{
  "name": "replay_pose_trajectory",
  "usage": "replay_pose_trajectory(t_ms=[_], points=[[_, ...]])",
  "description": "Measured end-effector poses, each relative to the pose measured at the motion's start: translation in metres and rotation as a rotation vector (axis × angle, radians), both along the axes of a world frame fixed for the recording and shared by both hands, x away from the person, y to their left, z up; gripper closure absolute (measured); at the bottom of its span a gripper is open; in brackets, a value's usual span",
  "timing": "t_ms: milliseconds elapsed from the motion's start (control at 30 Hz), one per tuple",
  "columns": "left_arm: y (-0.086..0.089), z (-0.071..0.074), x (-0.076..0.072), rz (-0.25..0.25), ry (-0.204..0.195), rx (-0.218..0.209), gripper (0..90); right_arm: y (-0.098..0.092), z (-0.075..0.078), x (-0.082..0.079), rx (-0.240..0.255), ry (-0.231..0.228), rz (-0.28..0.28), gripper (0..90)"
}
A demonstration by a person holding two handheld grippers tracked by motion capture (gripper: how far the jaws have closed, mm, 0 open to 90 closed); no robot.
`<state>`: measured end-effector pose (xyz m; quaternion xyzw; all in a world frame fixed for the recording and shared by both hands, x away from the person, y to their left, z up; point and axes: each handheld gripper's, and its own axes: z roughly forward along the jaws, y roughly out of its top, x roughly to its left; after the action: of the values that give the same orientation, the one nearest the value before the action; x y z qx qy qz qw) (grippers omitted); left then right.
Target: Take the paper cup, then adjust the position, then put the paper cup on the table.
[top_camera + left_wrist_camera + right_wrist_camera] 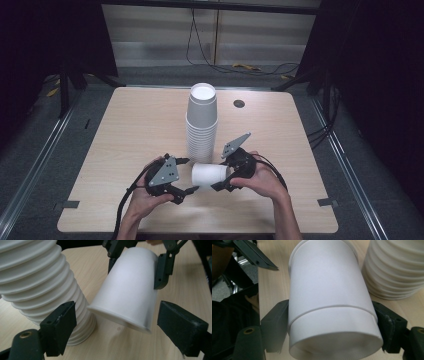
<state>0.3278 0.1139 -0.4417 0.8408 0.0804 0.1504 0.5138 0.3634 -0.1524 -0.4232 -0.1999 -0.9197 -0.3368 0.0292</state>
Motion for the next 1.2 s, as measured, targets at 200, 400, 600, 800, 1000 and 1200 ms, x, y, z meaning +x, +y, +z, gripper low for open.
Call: replay_pose_trajectory(t_ms=[200, 400, 600, 800, 1000, 1200], points=[[0.004, -0.006, -0.003, 0.015, 0.032, -0.034, 15.6, -0.011, 0.001, -0.005, 0.079, -0.022, -0.037, 23.4], [0.007, -0.009, -0.003, 0.042, 0.045, -0.062, 15.8, -0.020, -0.003, -0.007, 0.129, -0.061, -0.066, 23.5], [0.008, -0.016, -0.005, 0.046, 0.077, -0.111, 16.1, -0.022, -0.005, -0.008, 0.174, -0.083, -0.073, 23.5], [0.012, -0.019, -0.005, 0.032, 0.088, -0.158, 16.1, -0.023, -0.009, -0.011, 0.211, -0.093, -0.077, 23.4], [0.014, -0.026, -0.006, 0.052, 0.104, -0.196, 15.7, -0.023, -0.012, -0.012, 0.275, -0.087, -0.076, 23.4], [0.017, -0.031, -0.008, 0.077, 0.129, -0.219, 15.5, -0.021, -0.018, -0.013, 0.320, -0.107, -0.083, 23.5]])
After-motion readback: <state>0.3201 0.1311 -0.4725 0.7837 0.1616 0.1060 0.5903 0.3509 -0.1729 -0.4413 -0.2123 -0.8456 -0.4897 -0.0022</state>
